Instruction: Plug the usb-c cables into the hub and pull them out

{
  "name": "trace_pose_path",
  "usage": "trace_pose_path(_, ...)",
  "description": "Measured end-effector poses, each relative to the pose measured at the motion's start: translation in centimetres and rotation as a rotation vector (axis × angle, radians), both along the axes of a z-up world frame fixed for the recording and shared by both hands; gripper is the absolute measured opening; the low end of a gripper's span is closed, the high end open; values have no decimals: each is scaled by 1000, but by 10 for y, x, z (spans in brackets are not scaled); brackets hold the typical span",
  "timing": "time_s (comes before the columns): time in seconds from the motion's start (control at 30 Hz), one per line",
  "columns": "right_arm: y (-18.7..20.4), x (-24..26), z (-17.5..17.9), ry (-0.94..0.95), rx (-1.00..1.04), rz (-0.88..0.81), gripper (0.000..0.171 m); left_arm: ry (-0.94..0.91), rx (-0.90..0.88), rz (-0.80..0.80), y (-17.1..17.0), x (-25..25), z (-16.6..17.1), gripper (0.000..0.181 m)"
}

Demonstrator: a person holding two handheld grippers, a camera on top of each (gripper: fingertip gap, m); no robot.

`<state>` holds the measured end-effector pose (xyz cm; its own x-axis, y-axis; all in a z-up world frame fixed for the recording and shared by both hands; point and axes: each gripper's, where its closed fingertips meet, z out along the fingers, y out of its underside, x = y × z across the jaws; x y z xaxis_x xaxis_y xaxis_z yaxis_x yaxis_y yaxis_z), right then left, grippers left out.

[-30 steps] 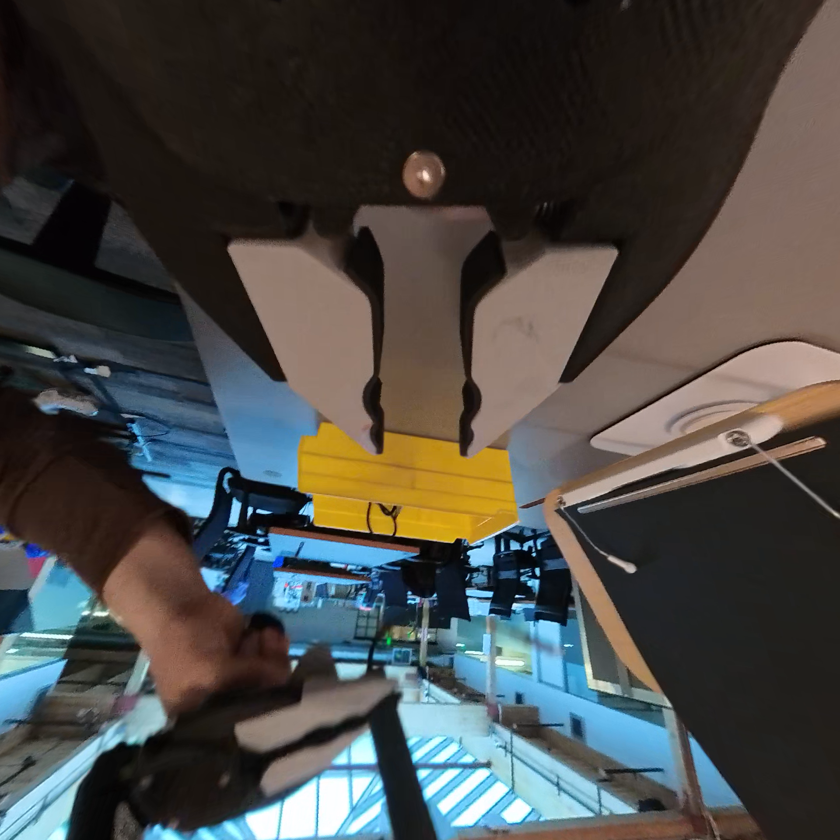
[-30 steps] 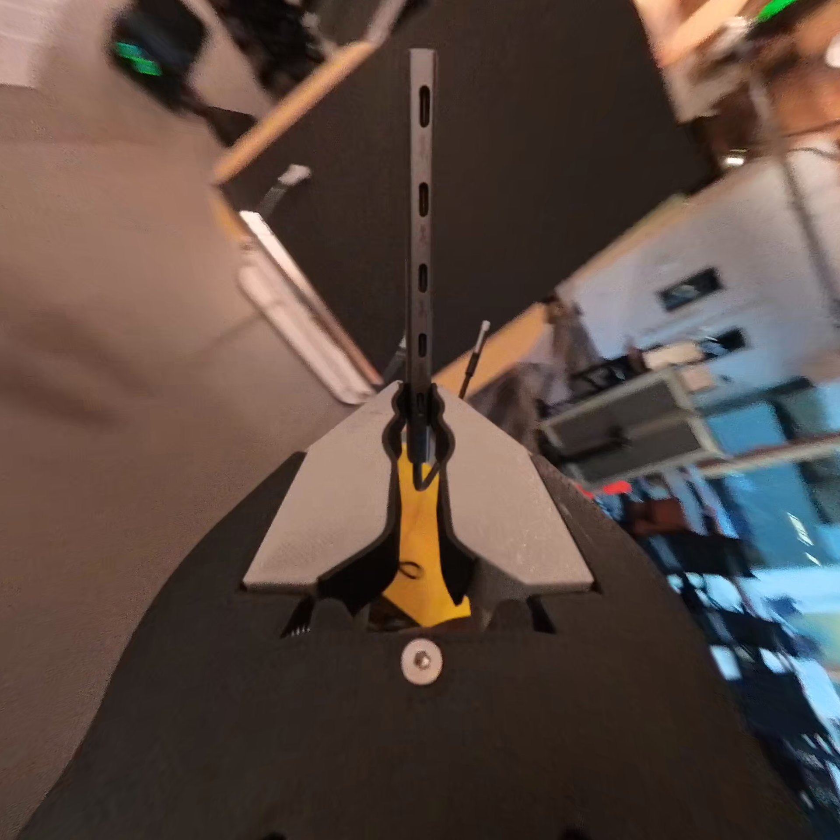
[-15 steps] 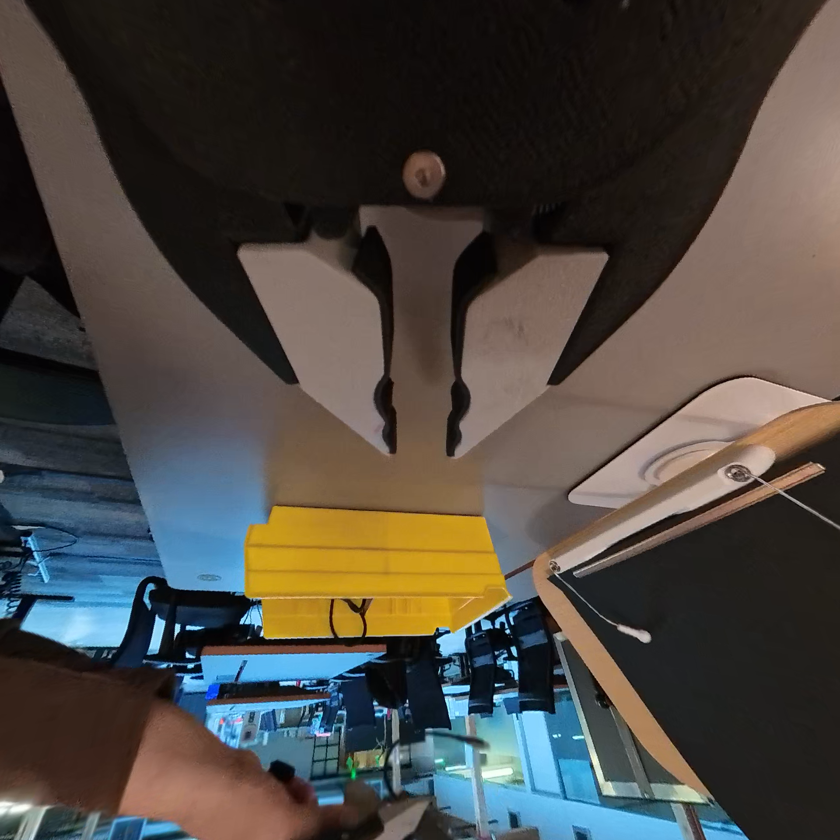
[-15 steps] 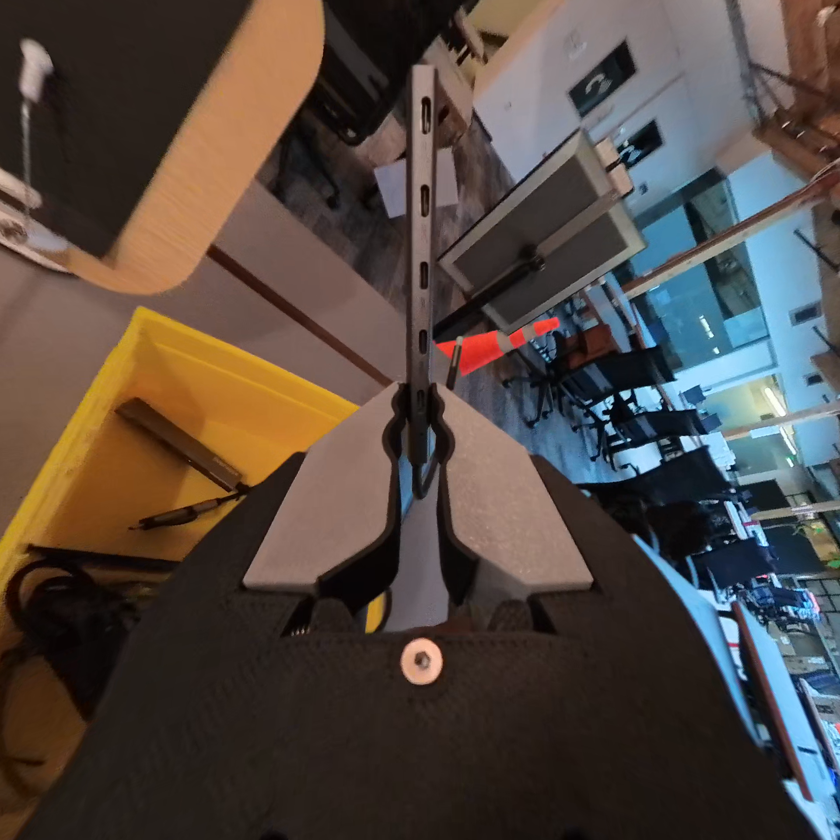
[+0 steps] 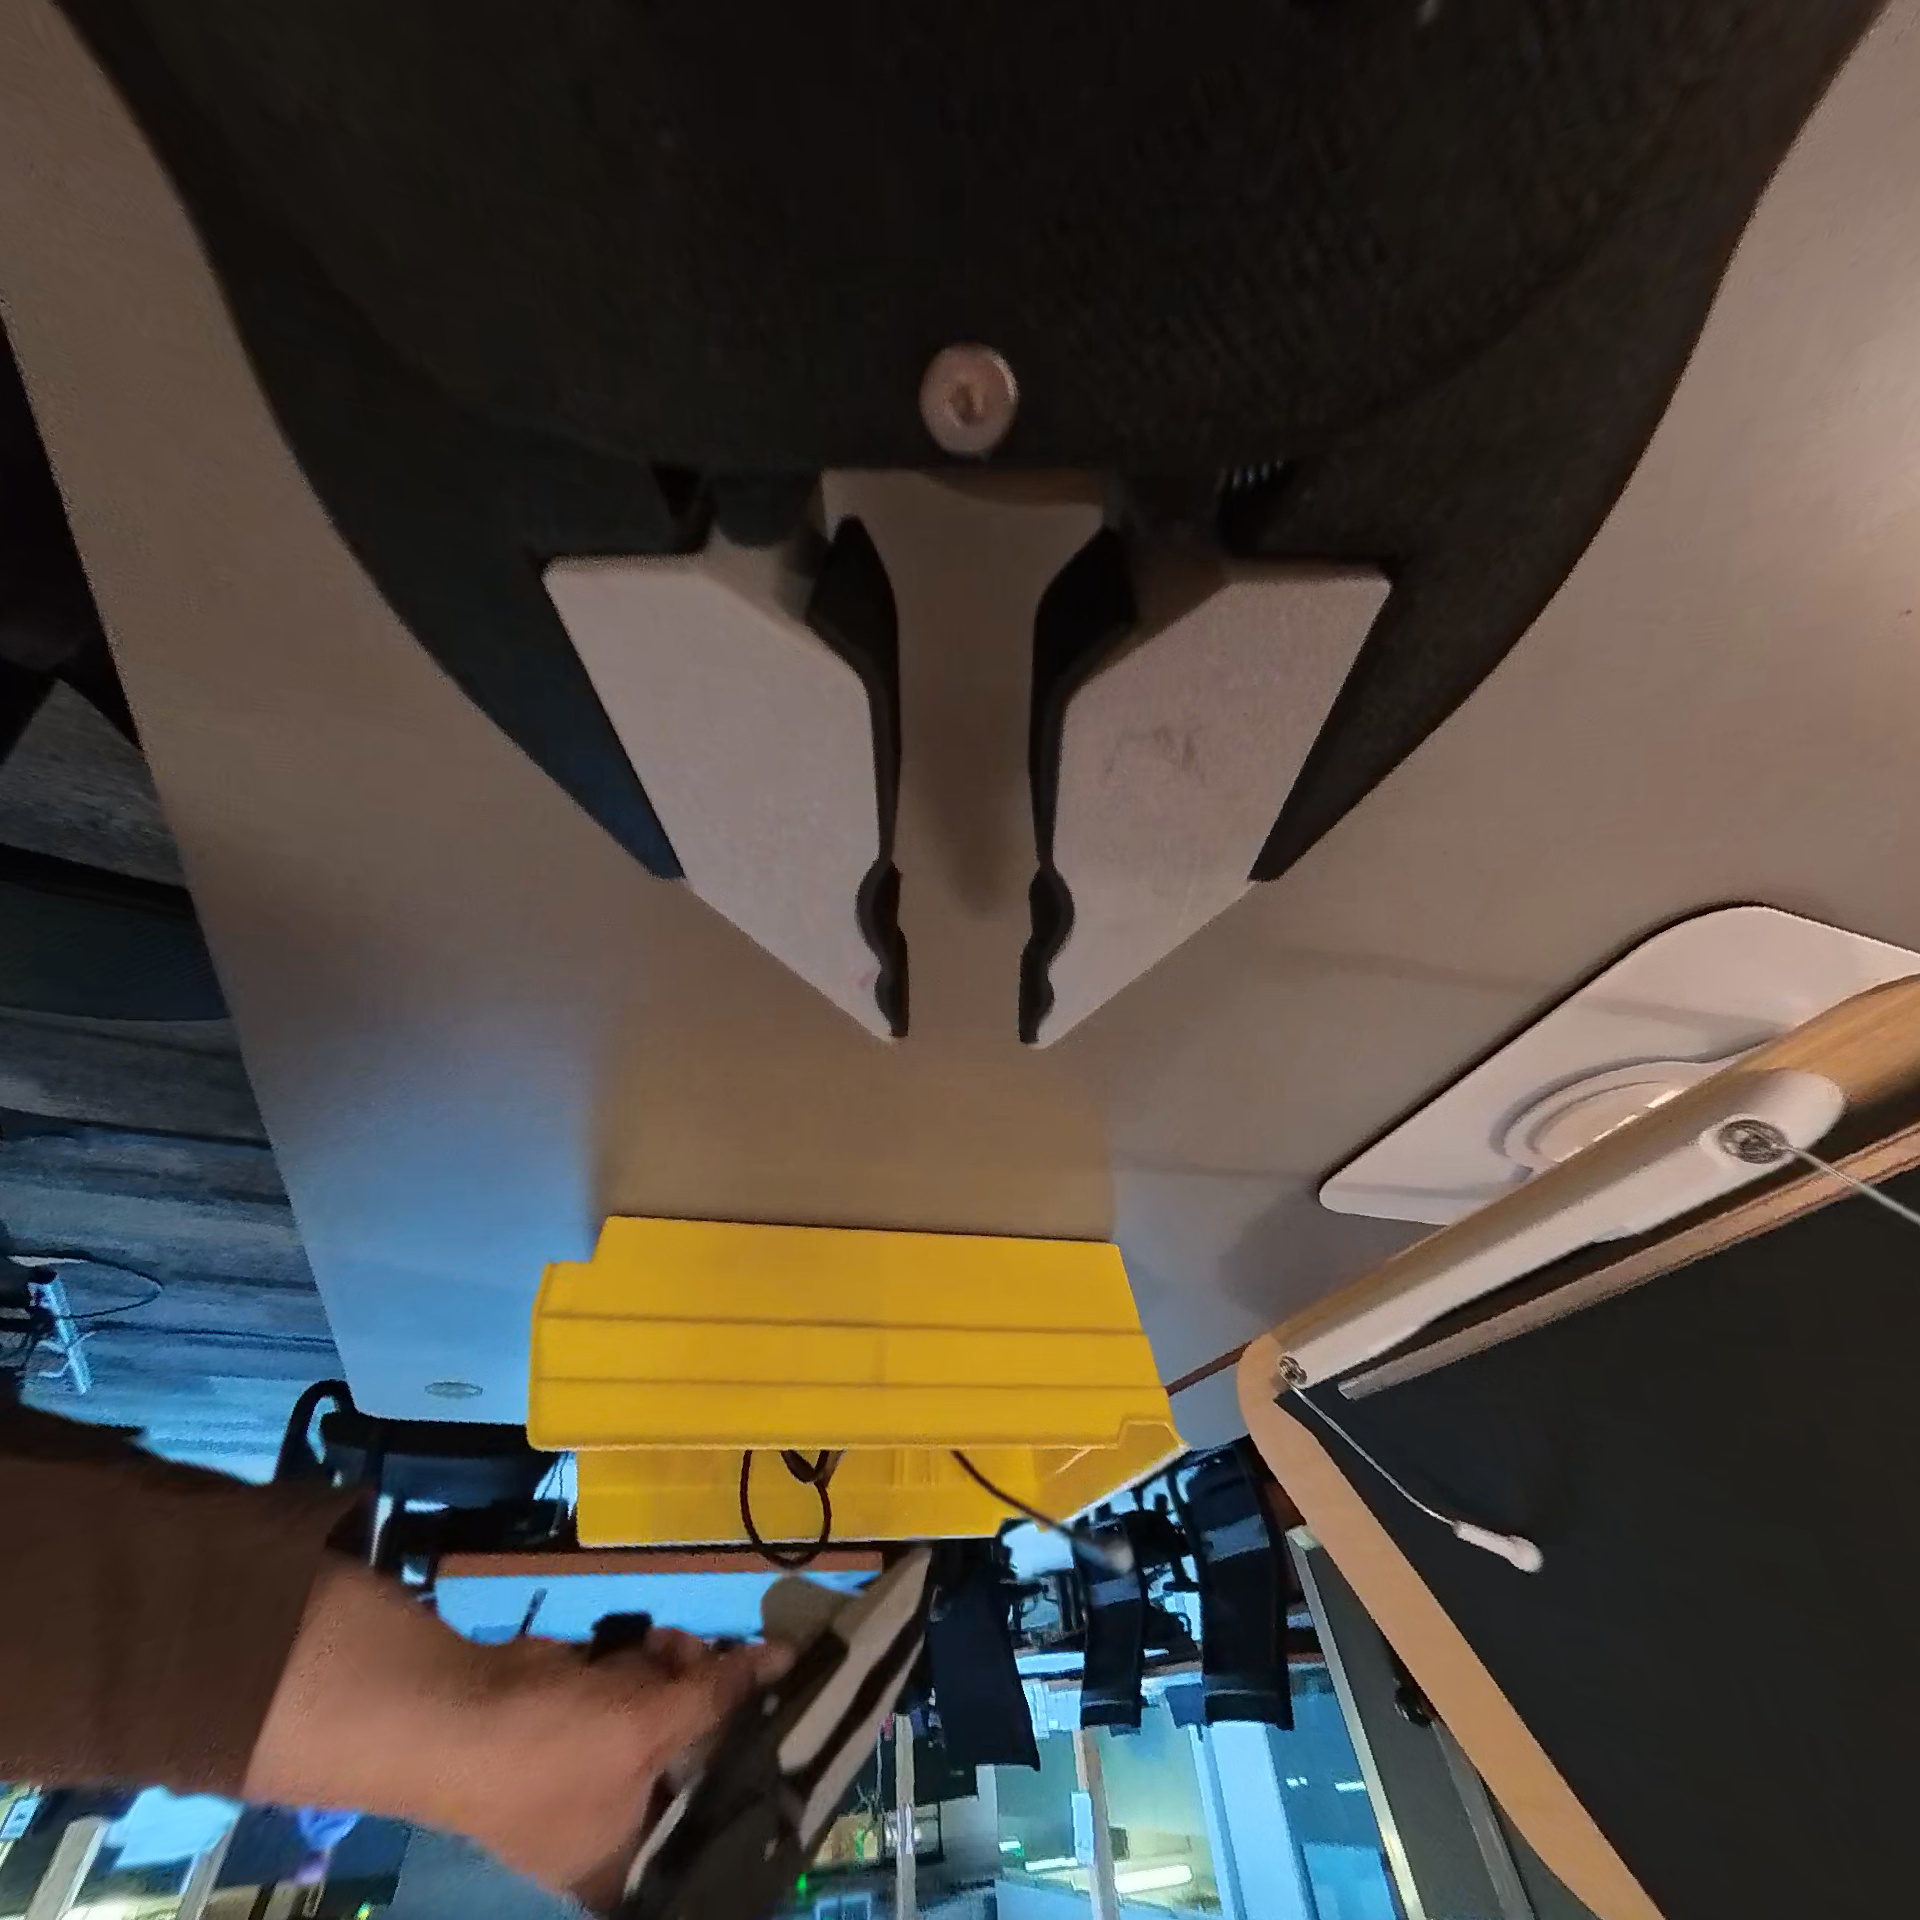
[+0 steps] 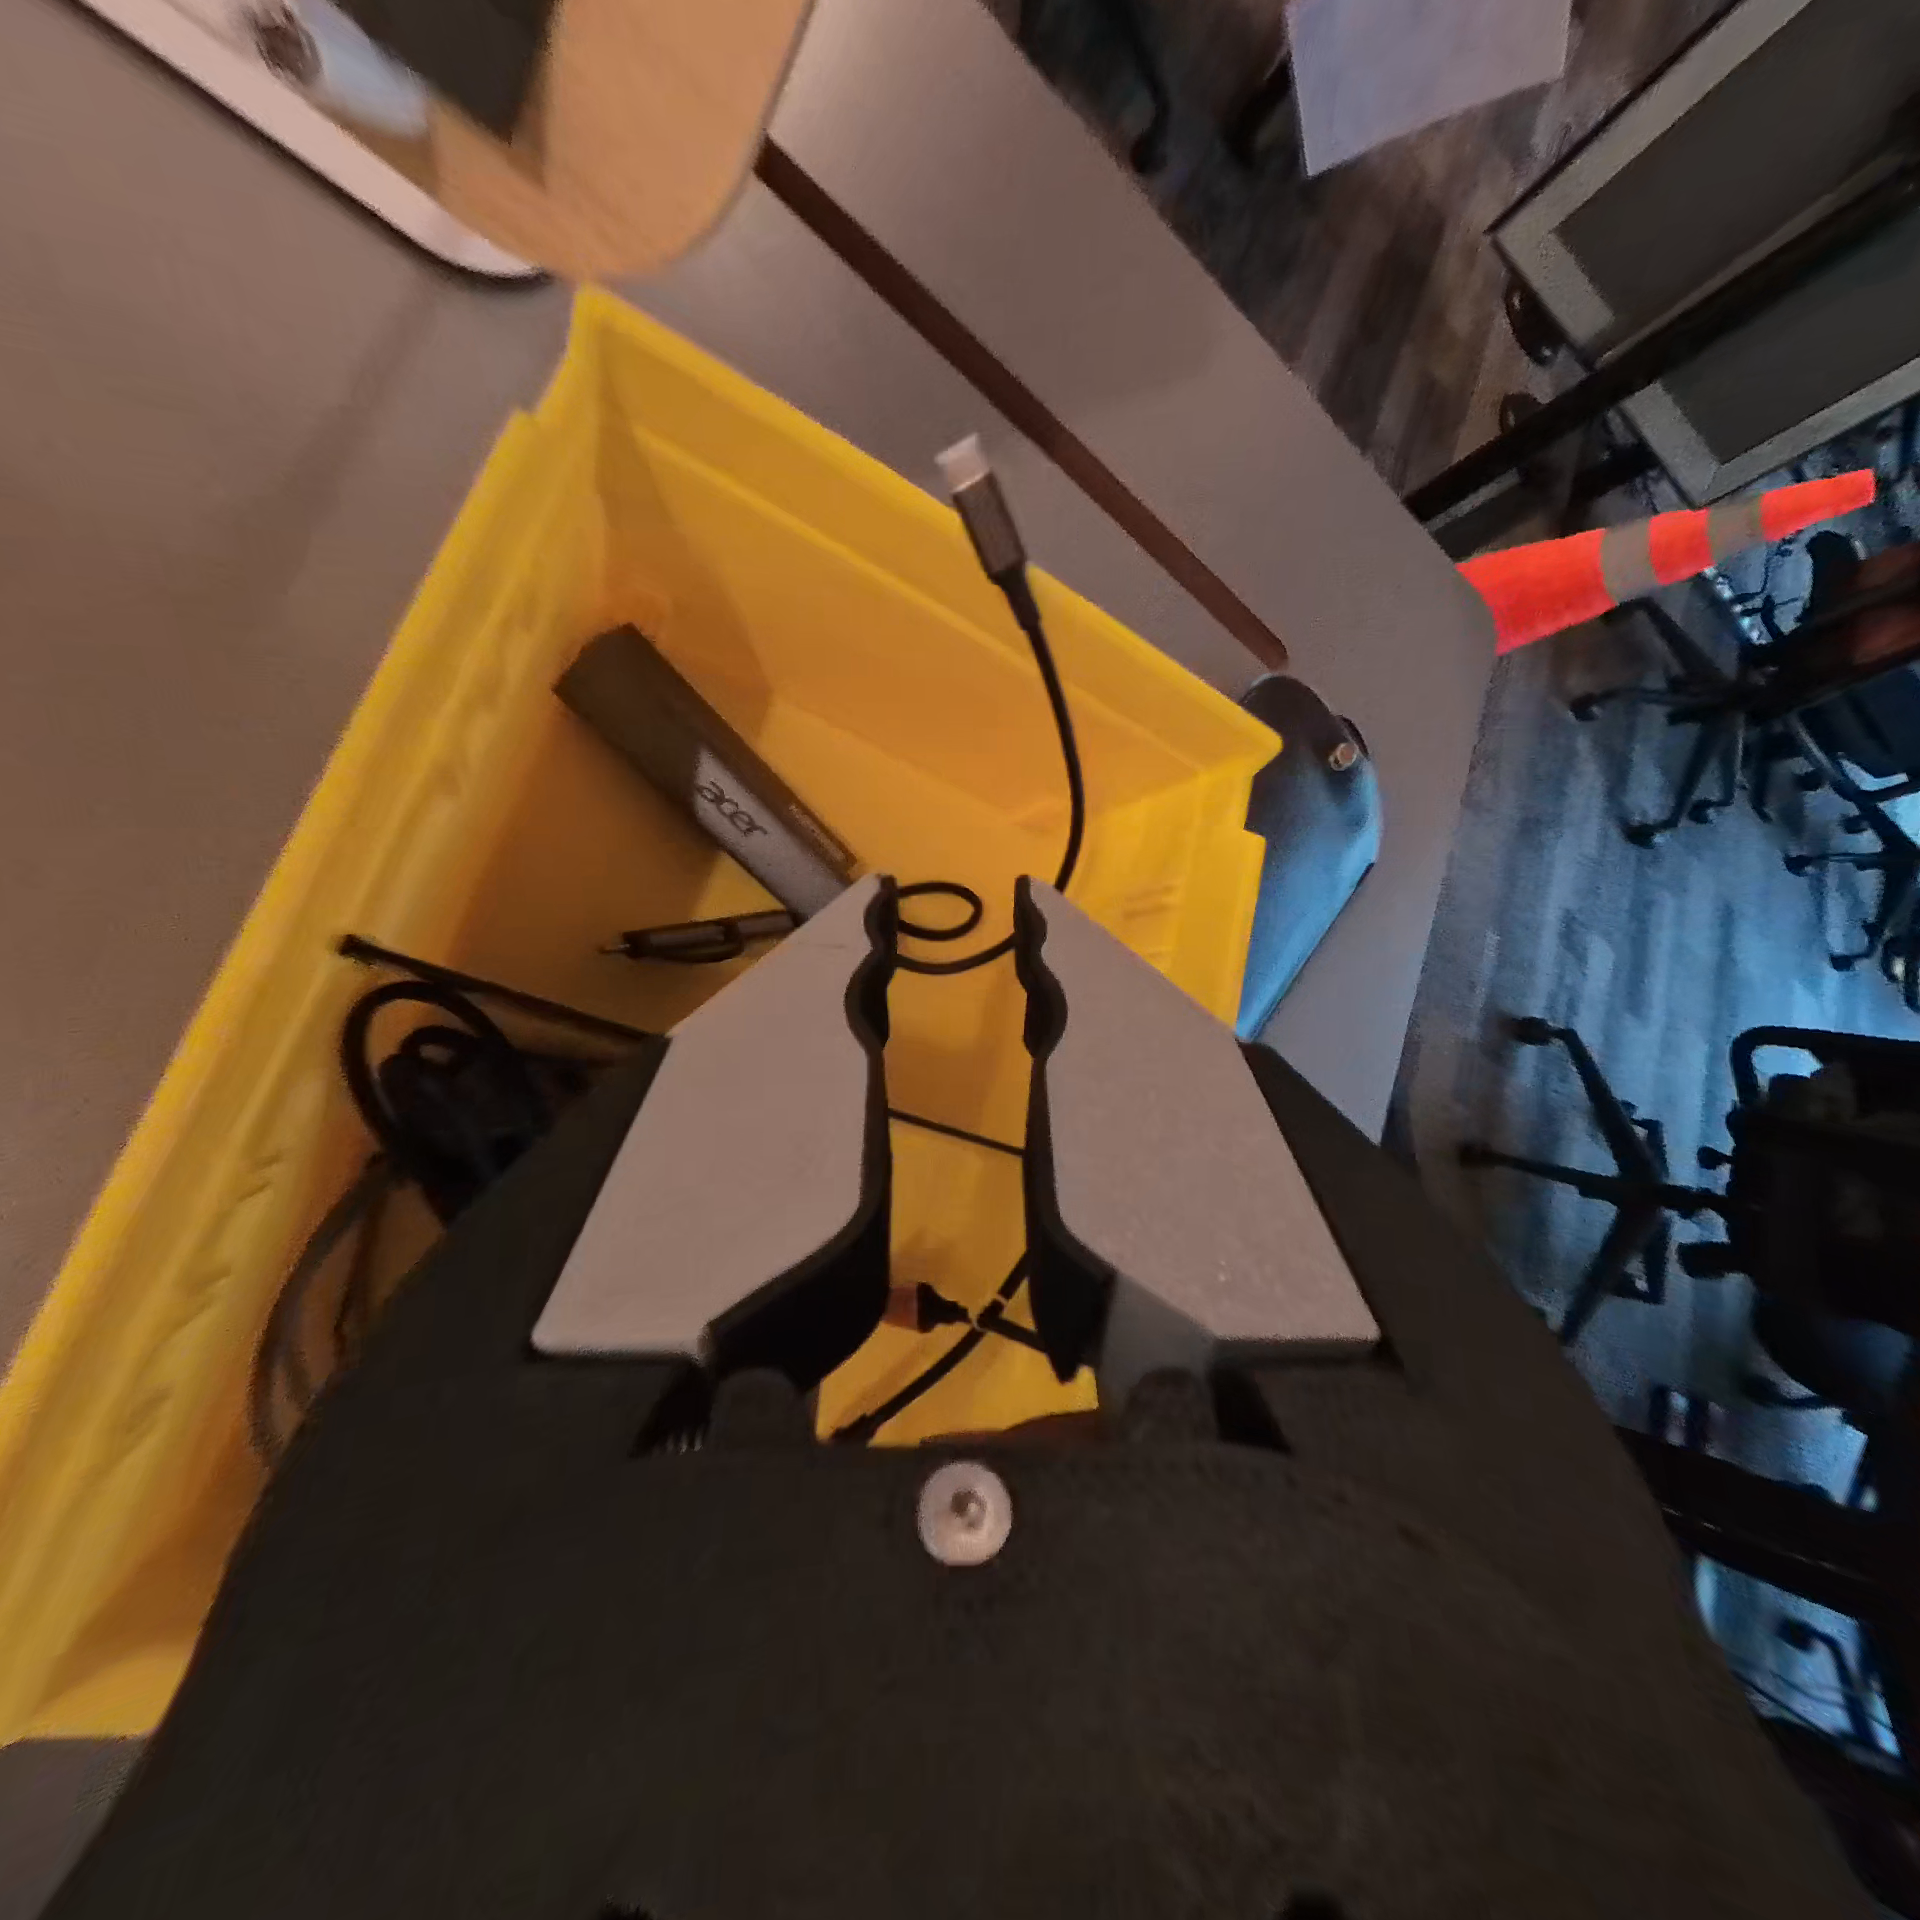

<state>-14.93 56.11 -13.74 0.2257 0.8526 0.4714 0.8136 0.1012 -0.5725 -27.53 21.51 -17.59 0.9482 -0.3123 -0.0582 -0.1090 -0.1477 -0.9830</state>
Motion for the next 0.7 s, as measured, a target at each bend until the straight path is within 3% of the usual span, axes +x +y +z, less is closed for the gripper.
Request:
trace_pose_path(0.2,-19,6,24,76,-19,32,18,30,-24,5,2,1,-8,18)
trace_pose_path(0.47,-26,16,27,64,15,38,17,34,-41,16,4,-2,-14,18)
trace_pose_path(0.7,-57,15,30,179,-59,101,20,38,-50,14,4,0,-16,18)
